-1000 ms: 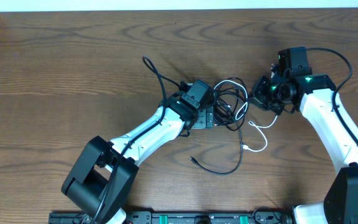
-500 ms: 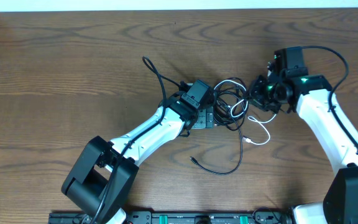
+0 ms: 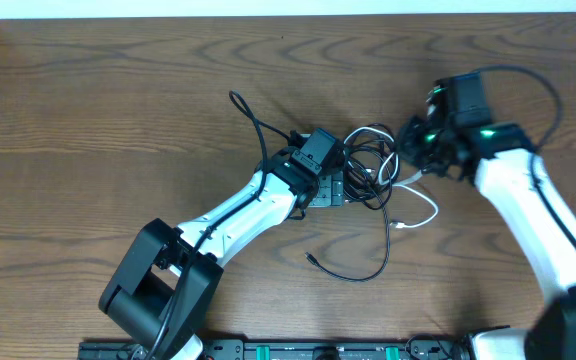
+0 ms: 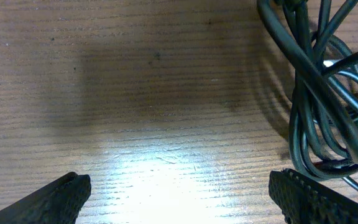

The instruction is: Untangle cables

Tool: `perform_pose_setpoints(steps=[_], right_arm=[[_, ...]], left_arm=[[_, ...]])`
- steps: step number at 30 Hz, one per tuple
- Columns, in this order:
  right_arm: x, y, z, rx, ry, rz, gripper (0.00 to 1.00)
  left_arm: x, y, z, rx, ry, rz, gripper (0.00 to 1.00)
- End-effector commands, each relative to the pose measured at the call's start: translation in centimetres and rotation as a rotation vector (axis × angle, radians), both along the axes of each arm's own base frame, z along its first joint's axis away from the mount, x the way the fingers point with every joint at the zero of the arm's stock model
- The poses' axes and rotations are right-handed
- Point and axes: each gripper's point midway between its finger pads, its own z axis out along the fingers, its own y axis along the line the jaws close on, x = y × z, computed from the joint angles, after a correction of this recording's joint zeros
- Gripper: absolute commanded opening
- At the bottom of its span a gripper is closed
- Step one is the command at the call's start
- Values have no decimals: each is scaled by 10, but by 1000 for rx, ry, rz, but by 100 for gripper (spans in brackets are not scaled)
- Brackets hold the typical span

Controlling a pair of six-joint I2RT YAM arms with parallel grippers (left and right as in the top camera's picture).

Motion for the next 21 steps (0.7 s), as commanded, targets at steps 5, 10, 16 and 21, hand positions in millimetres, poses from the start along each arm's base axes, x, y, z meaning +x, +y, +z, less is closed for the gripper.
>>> perform_pose_setpoints(steps=[5, 10, 16, 21], right_arm=[[6, -85, 235, -168, -680, -75, 1], [-32, -143, 355, -349, -1001, -200, 1], [-62, -186, 413, -468, -1133, -343, 1], [-50, -179, 399, -487, -1105, -233, 1]], left_arm=[[1, 1, 6, -3, -10, -2, 98], [1, 1, 6, -3, -10, -2, 98], [1, 1, 6, -3, -10, -2, 98], [1, 1, 6, -3, -10, -2, 98]])
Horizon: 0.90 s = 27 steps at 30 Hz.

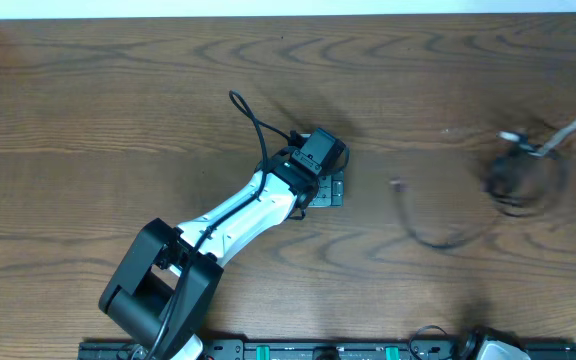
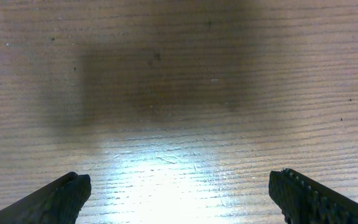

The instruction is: Untangle cables

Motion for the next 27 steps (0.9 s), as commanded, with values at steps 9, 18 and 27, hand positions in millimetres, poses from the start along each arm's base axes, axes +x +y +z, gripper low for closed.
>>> perform_pose_setpoints(steps=[9, 18, 27], right_arm=[[39, 88, -20, 5, 43, 576, 1], [62, 42, -87, 90, 302, 223, 4], [1, -60, -223, 191, 886, -480, 30]], left_arm=[[1, 1, 6, -3, -11, -3, 98], [1, 1, 6, -3, -11, -3, 98], [1, 1, 6, -3, -11, -3, 98]])
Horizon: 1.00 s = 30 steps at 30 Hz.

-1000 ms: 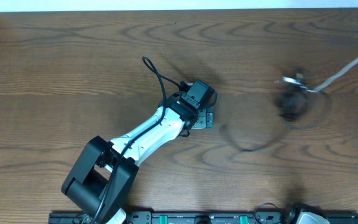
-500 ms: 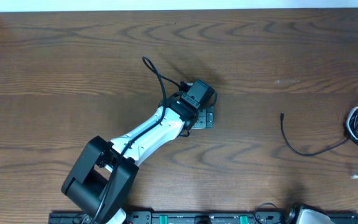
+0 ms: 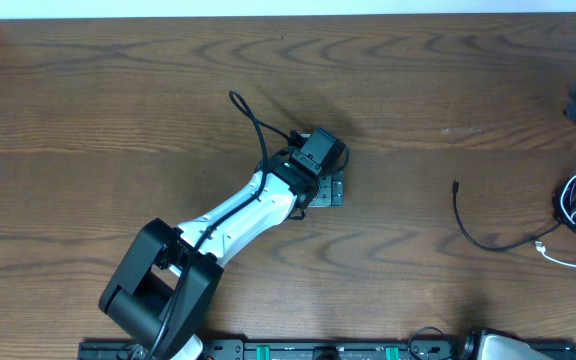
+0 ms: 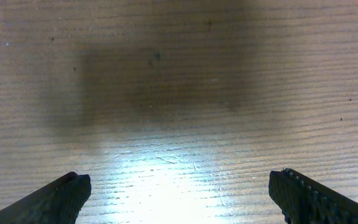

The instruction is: Untangle cables

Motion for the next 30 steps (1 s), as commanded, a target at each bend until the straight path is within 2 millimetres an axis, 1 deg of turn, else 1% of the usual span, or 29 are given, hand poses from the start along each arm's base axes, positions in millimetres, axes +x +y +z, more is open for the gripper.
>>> perform_pose_setpoints(steps=[1, 3, 4, 5, 8, 10, 11, 13, 15, 20, 23, 27, 30], right_arm=[[-19, -50, -25, -127, 160, -257, 31], [-22, -56, -43, -118, 242, -274, 33], [-24, -64, -56, -112, 291, -293, 36], [-24, -68, -62, -110, 313, -304, 37], [-30, -88, -89, -99, 402, -378, 47], [-34, -98, -108, -82, 456, -410, 49], [-37, -104, -123, -69, 493, -427, 50], [-38, -110, -137, -60, 519, -441, 53], [-39, -117, -160, -50, 551, -456, 60], [-40, -125, -211, -36, 600, -465, 81], [-39, -127, -245, -3, 607, -467, 89], [-34, -124, -289, 75, 607, -422, 94], [-33, -122, -313, 110, 621, -389, 93]], left_arm=[[1, 1, 6, -3, -11, -3, 98], [1, 1, 6, -4, -11, -2, 98], [0, 1, 6, -4, -10, -4, 98], [0, 1, 6, -3, -10, -5, 98], [0, 0, 6, -3, -10, -5, 98], [0, 0, 6, -3, -10, -5, 98], [0, 0, 6, -3, -10, -5, 98], [0, 0, 6, -3, -10, -5, 98], [0, 0, 6, -3, -10, -5, 98], [0, 0, 6, -3, -10, -5, 98], [0, 0, 6, -3, -10, -5, 98], [0, 0, 6, -3, -10, -5, 98], [0, 0, 6, -3, -10, -5, 98]])
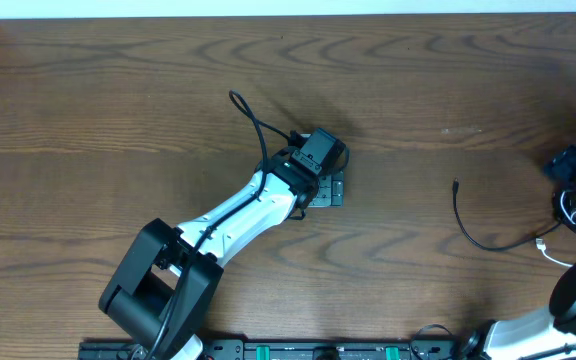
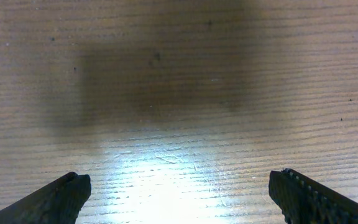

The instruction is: Untangle cables

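Note:
The cables lie at the table's right edge. A thin black cable (image 1: pixel 488 240) trails out leftward, its plug end pointing up. Behind it sit a white cable (image 1: pixel 550 250) and dark loops, partly cut off by the frame. My right gripper (image 1: pixel 568 165) shows as a dark shape just above those loops, and its jaws cannot be made out. At mid-table my left gripper (image 1: pixel 328 192) rests low over the wood. In the left wrist view the left gripper (image 2: pixel 179 199) is open, with only bare wood between its fingertips (image 2: pixel 61 198).
The left arm (image 1: pixel 238 215) stretches diagonally from the front left base to the table's middle. Part of the right arm rises at the front right corner. The table's back edge (image 1: pixel 288 17) runs along the top.
My right gripper was at the upper right edge and now sits lower, right beside the loops. The right arm now covers part of the white cable. The left arm has not moved.
The tangled bundle first lay beside my open left gripper at mid-table, with the right gripper on it. Then it appeared blurred, far to the right. After that it rested at the right edge with a black cable trailing out, as it does now.

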Tool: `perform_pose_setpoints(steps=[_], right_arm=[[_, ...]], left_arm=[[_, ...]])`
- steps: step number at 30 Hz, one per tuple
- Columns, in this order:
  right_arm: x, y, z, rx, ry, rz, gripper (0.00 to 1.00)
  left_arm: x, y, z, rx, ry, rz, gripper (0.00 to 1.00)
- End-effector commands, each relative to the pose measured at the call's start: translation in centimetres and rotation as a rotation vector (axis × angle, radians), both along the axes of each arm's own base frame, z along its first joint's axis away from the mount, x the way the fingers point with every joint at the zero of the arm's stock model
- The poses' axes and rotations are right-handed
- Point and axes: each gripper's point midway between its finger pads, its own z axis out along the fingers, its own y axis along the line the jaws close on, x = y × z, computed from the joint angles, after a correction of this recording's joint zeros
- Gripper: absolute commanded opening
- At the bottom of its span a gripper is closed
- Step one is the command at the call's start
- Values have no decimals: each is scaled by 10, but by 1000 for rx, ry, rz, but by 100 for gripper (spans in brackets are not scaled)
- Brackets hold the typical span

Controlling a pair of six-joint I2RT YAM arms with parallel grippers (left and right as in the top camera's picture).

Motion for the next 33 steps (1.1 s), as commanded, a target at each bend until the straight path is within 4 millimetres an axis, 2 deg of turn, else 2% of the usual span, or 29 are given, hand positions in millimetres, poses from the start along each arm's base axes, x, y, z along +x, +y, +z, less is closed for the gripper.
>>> perform_pose_setpoints(steps=[1, 6, 9, 10, 11, 13, 14, 16, 19, 22, 26, 29, 33], right_arm=[[-4, 9, -29, 84, 23, 28, 93], [4, 16, -53, 147, 21, 74, 84], [12, 24, -62, 196, 1, 126, 68], [14, 27, -64, 214, -8, 141, 57], [16, 29, -65, 226, -15, 157, 38], [21, 34, -65, 250, -35, 198, 8], [23, 38, -65, 269, -47, 221, 1], [31, 51, -62, 335, -100, 262, 1], [53, 82, -47, 461, -229, 356, 1], [75, 115, -19, 525, -352, 474, 1], [93, 153, 19, 471, -426, 649, 1], [100, 190, 47, 433, -473, 796, 1], [99, 237, 73, 422, -506, 934, 1]], left_arm=[[0, 0, 6, -4, -11, -5, 98], [0, 0, 6, -4, -11, -5, 98], [0, 0, 6, -4, -11, -5, 98], [0, 0, 6, -4, -11, -5, 98], [0, 0, 6, -4, -11, -5, 98], [0, 0, 6, -4, -11, -5, 98], [0, 0, 6, -4, -11, -5, 98], [0, 0, 6, -4, -11, -5, 98], [0, 0, 6, -4, -11, -5, 98], [0, 0, 6, -4, -11, -5, 98], [0, 0, 6, -4, -11, -5, 98], [0, 0, 6, -3, -11, -5, 98], [0, 0, 6, -3, -11, -5, 98]])
